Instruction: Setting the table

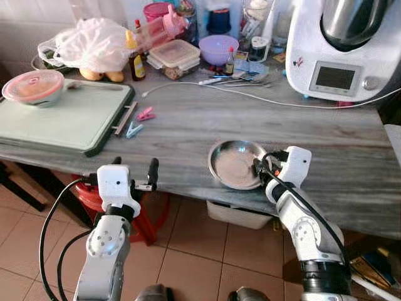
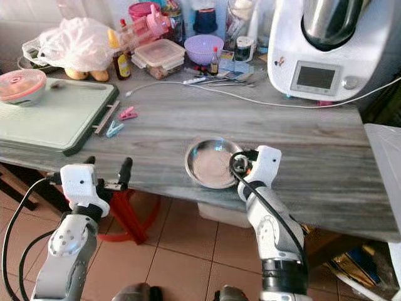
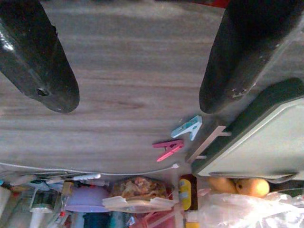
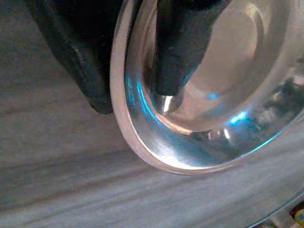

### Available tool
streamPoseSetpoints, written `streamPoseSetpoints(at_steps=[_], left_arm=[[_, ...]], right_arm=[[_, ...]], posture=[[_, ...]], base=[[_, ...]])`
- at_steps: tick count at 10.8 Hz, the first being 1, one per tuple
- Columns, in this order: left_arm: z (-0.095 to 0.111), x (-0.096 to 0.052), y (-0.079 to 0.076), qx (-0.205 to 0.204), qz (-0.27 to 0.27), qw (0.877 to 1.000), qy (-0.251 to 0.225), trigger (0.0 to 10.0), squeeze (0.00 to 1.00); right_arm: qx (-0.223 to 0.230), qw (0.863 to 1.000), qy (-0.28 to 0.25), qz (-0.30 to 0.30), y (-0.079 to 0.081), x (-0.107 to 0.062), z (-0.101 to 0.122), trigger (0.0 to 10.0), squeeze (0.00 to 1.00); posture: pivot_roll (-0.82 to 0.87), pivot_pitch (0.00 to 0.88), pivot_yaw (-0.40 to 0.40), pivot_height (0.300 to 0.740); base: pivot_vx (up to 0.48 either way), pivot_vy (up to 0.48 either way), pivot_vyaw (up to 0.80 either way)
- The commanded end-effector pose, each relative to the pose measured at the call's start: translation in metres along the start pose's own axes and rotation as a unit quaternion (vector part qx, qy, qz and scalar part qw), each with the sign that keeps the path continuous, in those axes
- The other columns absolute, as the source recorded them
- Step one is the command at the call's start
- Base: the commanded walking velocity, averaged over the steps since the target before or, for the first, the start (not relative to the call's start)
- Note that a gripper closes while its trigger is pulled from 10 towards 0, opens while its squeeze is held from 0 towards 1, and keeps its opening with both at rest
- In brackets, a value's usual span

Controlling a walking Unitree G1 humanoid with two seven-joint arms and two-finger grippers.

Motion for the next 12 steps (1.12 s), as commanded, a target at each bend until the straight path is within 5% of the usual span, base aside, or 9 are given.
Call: streamPoseSetpoints(at_steps=[1, 6, 12], left_arm=[[0.005, 0.0, 0.001, 0.007, -0.002, 1.0, -0.005, 10.0, 0.0], [0.006, -0.002, 0.011, 0.019, 0.033, 0.999, -0.007, 10.0, 0.0], [-0.006, -0.014, 0.016, 0.011, 0.062, 0.998, 0.023, 10.0, 0.0]], right_arm=[[-0.006, 1.0, 0.014, -0.013, -0.005, -0.003, -0.007, 10.0, 1.0], [-0.081, 0.985, -0.155, 0.009, 0.014, -0.01, 0.057, 10.0, 1.0], [-0.166, 0.965, -0.205, 0.012, 0.015, -0.025, 0.051, 10.0, 1.0]], posture=[[0.01, 0.079, 0.039, 0.74], [0.02, 0.087, 0.036, 0.74], [0.03, 0.072, 0.039, 0.74]], base=[[0.0, 0.0, 0.0], [0.0, 0.0, 0.0], [-0.083, 0.0, 0.0]])
Point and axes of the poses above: a point about 5 cm out from each wrist's last joint towards the gripper, its own x axis pointing out of the wrist towards the gripper, its own z axis along the axis of the wrist's last joint, y = z × x, the point moved 4 cm from there along x, pointing out of the wrist towards the gripper, and after that the axes turned 6 degrees about -x, right-handed, at the moved point
